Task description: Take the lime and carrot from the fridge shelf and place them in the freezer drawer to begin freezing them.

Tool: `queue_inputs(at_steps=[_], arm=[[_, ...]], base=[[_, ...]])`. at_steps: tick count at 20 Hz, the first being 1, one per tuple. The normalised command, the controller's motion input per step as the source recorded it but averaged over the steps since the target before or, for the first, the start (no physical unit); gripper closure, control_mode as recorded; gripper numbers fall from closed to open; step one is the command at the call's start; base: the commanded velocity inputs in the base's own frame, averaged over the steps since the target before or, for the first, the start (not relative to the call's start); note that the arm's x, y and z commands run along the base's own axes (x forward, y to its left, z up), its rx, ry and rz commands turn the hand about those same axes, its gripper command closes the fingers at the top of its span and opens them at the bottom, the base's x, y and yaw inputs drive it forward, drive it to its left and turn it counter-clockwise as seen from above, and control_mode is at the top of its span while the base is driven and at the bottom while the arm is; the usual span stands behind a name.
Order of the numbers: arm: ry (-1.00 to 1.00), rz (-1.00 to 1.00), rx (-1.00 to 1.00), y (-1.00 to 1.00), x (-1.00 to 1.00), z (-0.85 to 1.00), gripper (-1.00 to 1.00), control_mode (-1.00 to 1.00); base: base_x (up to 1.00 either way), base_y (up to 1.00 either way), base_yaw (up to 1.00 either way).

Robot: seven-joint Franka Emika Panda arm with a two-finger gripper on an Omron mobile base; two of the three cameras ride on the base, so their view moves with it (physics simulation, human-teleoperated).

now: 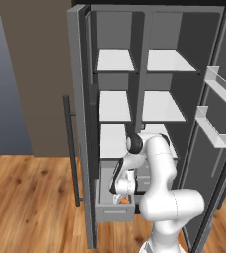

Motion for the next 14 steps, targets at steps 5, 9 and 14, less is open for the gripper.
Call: queue_inputs(at_steps=[5,9,14], arm=[[0.08,0.03,0.0,0.12,-0.1,-0.3,1.0,-1.0],[0.06,0.04,0.0,0.08,-0.06,-0.28,1.0,-1.0],[0.04,0.07,0.0,0.09,-0.42,-0.4,1.0,-1.0]], base=[[0.0,0.0,0.0],[0.0,0.0,0.0],[0.0,0.0,0.0]])
